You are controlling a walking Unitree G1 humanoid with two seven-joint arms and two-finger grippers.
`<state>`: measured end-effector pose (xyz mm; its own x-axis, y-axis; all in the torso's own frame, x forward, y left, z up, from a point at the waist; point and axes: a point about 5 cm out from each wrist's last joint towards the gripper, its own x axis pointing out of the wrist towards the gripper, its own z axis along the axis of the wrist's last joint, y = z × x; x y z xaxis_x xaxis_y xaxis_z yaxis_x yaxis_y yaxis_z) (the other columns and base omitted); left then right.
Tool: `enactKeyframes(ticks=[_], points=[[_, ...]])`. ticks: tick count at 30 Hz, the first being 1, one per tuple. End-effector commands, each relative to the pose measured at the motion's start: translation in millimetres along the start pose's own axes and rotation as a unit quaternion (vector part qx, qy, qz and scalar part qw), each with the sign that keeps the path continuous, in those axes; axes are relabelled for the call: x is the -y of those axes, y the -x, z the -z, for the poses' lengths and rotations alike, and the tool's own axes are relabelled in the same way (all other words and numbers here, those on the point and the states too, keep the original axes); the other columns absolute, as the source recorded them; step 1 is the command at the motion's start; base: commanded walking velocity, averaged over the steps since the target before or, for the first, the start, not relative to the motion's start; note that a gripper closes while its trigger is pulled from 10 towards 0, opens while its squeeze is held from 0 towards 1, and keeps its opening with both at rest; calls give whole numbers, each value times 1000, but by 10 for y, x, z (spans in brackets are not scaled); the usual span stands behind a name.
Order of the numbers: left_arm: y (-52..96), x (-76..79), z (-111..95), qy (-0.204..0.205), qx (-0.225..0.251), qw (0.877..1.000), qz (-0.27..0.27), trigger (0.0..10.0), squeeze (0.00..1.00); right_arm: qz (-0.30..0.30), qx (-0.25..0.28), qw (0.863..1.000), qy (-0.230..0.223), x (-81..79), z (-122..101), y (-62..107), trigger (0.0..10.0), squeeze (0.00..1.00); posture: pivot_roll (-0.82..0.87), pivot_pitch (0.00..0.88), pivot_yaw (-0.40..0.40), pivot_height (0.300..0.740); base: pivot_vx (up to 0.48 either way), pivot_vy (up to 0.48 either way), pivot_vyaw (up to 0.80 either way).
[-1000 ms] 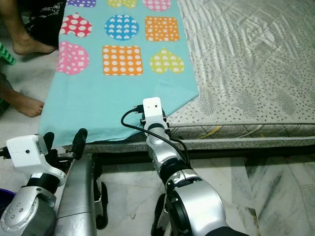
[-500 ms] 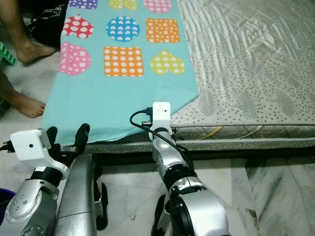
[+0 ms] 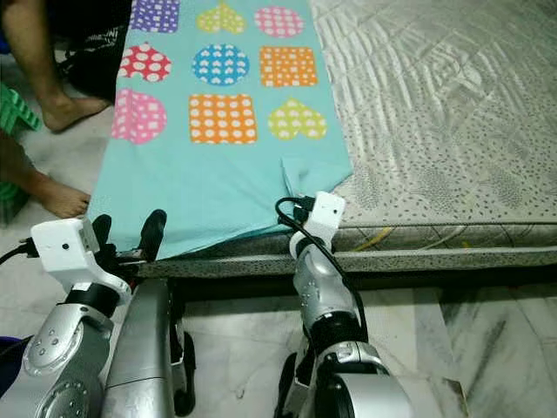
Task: Clean up the room
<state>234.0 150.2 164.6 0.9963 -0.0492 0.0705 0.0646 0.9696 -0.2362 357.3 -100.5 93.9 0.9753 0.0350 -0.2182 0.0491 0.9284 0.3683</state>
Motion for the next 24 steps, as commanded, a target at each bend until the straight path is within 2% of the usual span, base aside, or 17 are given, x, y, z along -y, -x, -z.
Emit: enactKeyframes(ticks=[1,3,4,5,6,7,9,10,11,12,13,14,16,18,19,20,24], points=[[15,-17,67,6,-14,1000,1,10000,0,28,-27,999,-15,170,101,55,0,0,211,215,-78,534,0,0,0],[13,-13,73,7,-16,1000,2,10000,0,28,-38,999,-15,194,129,81,0,0,211,216,-78,534,0,0,0],[12,-12,75,7,-16,1000,3,10000,0,28,-44,999,-13,203,142,91,3490,0,212,216,-77,534,0,0,0],[12,-12,75,7,-16,1000,3,10000,0,28,-44,999,-13,203,142,91,3490,0,212,216,-77,534,0,0,0],[12,-11,78,7,-17,1000,4,10000,0,28,-50,998,-11,212,154,102,4588,0,211,216,-77,534,0,0,0],[16,-8,83,8,-19,1000,6,10000,0,28,-56,998,0,243,164,141,4235,0,211,216,-77,534,0,0,0],[19,-4,92,10,-22,1000,9,10000,0,29,-59,998,-1,273,162,183,4588,0,211,216,-77,534,0,0,0],[20,-2,96,10,-24,1000,10,10000,0,29,-63,998,0,290,164,200,3765,0,209,217,-76,534,0,0,0],[20,-2,98,10,-24,1000,11,10000,0,29,-67,997,3,297,164,210,3765,0,209,217,-76,534,0,0,0],[20,-1,100,11,-25,1000,12,10000,0,28,-69,997,5,304,164,224,8902,0,209,217,-76,534,0,0,0],[20,4,109,11,-28,999,15,10000,0,30,-80,996,8,321,174,251,10000,0,209,217,-76,534,0,0,0],[20,4,109,11,-28,999,15,10000,0,30,-80,996,8,321,174,251,10000,0,209,217,-76,534,0,0,0],[24,11,127,13,-34,999,20,10000,0,34,-113,993,26,365,222,326,10000,0,204,220,-72,534,0,0,0],[26,13,132,14,-36,999,21,10000,0,28,-116,993,22,365,228,357,10000,0,200,220,-71,534,0,0,0],[26,14,135,15,-37,999,22,10000,0,25,-116,993,25,367,233,371,10000,663,200,220,-71,534,0,0,0],[26,22,148,17,-41,999,26,10000,0,22,-118,992,38,378,246,407,10000,1000,200,220,-71,534,0,0,0],[22,38,156,19,-43,998,32,10000,0,32,-137,989,56,392,286,437,10000,1000,200,220,-71,534,0,0,0]])
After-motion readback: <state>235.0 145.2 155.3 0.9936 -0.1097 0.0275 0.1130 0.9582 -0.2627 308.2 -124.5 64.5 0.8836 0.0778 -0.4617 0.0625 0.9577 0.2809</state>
